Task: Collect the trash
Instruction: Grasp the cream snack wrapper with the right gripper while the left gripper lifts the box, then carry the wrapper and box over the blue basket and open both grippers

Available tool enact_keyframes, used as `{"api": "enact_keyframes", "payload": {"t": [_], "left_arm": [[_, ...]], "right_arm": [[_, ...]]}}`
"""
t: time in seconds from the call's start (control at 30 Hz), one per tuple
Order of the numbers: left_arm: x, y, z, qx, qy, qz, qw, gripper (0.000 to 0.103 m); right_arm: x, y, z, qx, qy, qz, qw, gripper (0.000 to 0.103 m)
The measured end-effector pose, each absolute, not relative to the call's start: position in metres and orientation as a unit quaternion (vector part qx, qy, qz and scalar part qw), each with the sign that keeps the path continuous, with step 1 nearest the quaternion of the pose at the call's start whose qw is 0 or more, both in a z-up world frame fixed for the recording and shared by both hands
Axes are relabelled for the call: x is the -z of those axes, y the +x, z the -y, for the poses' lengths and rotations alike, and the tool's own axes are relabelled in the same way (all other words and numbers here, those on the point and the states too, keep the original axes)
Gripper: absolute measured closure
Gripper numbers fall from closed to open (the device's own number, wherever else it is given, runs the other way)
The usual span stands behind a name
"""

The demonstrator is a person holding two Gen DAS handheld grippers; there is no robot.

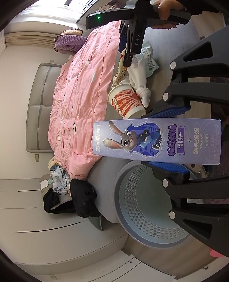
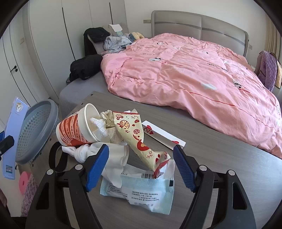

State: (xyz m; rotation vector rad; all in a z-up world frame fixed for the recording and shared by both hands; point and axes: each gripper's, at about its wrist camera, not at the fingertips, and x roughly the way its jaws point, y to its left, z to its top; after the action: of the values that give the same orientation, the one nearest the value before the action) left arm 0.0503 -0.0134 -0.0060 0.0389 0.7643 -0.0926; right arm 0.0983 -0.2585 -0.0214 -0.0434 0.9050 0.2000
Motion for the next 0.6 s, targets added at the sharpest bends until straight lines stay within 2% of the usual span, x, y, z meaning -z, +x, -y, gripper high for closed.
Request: {"api": "enact_keyframes", "payload": {"t": [0.17,0.33,0.4,0.6], "left_arm": [[0.01,0.053,0.012,0.042,0.019,-0.381,0.924,0.061],[0.012,0.054,0.008,0.033,0.018,-0.384,0.923,0.06],[0.013,0.054,0.006,0.031,0.015,-0.386,0.922,0.06],[0.012,0.055,0.003,0.028,0.004,-0.386,0.922,0.06]], "right_arm": [[0.03,0.114,0.253,-0.1,-0.042,-0.454,0.884,0.044],[0.033,0.117,0.253,-0.101,-0.044,-0.458,0.882,0.067],[0.03,0.114,0.253,-0.103,-0.044,-0.452,0.885,0.071],[0.016,0.102,0.257,-0.091,-0.031,-0.427,0.899,0.071]]}}
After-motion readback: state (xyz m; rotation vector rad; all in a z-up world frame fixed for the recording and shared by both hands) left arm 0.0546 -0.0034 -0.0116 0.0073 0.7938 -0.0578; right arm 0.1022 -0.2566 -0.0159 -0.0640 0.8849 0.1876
